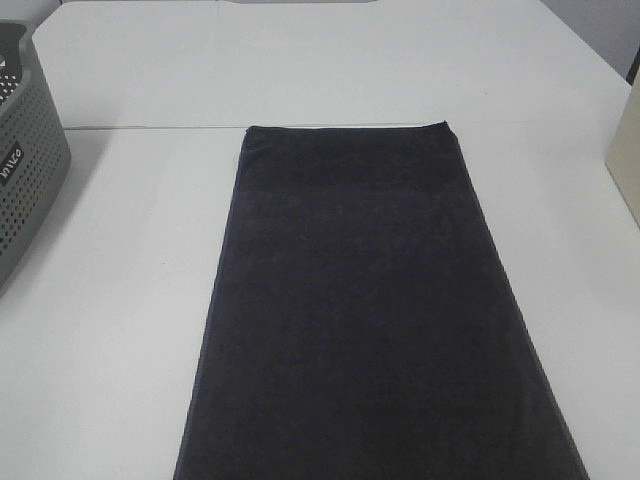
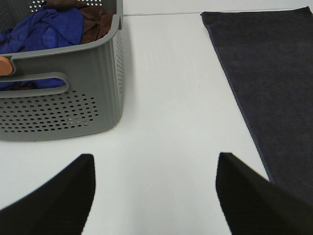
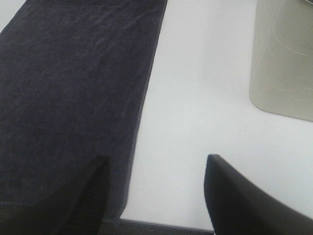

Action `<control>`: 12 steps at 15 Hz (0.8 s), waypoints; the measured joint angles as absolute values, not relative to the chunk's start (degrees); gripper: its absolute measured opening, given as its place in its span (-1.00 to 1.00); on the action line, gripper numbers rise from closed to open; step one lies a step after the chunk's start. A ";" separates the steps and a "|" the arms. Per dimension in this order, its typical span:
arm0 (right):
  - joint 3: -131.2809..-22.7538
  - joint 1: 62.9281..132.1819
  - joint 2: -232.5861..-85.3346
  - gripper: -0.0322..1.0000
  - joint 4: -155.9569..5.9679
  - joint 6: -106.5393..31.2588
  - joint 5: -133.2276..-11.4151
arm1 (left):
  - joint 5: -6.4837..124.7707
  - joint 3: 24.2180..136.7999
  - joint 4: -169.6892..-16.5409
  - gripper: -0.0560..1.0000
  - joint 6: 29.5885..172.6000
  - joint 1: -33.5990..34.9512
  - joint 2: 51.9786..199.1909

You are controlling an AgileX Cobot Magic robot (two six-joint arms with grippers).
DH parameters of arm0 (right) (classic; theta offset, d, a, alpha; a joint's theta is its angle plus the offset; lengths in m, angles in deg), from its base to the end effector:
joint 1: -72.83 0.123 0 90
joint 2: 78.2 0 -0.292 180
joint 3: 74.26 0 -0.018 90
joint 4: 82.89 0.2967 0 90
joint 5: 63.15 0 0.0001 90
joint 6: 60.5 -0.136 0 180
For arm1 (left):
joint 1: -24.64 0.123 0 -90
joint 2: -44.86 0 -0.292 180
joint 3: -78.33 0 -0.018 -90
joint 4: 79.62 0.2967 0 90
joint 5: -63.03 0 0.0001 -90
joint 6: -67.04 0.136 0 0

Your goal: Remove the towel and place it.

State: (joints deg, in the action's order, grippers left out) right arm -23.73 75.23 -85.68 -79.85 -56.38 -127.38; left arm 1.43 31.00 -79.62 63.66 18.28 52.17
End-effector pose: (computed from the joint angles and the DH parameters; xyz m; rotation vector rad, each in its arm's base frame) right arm 0.0671 0.0093 0.2610 -0.1248 2.1289 0.0469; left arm 0.0635 -0.0071 0.2863 0.0528 2.0297 -0.1072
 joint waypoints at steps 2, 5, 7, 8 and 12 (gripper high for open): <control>-23.73 75.23 -85.57 0.16 -79.85 -56.38 -127.38 | 1.43 31.00 -79.62 0.36 63.71 18.28 52.06; -23.73 75.23 -85.57 0.16 -79.85 -56.38 -126.87 | 1.43 31.00 -79.62 0.36 63.88 18.28 52.06; -23.73 75.23 -85.57 0.16 -79.85 -56.38 -126.07 | 1.43 31.00 -79.62 0.36 63.94 18.28 52.06; -23.73 75.23 -85.57 0.16 -79.85 -56.38 -125.89 | 1.43 31.00 -79.62 0.36 63.94 18.28 52.06; -23.73 75.23 -85.57 0.16 -79.85 -56.38 -126.07 | 1.43 30.89 -79.62 0.36 63.94 18.28 52.06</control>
State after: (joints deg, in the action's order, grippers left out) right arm -23.73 75.23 -85.57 -79.85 -56.38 -126.07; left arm 1.43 30.89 -79.62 63.94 18.28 52.06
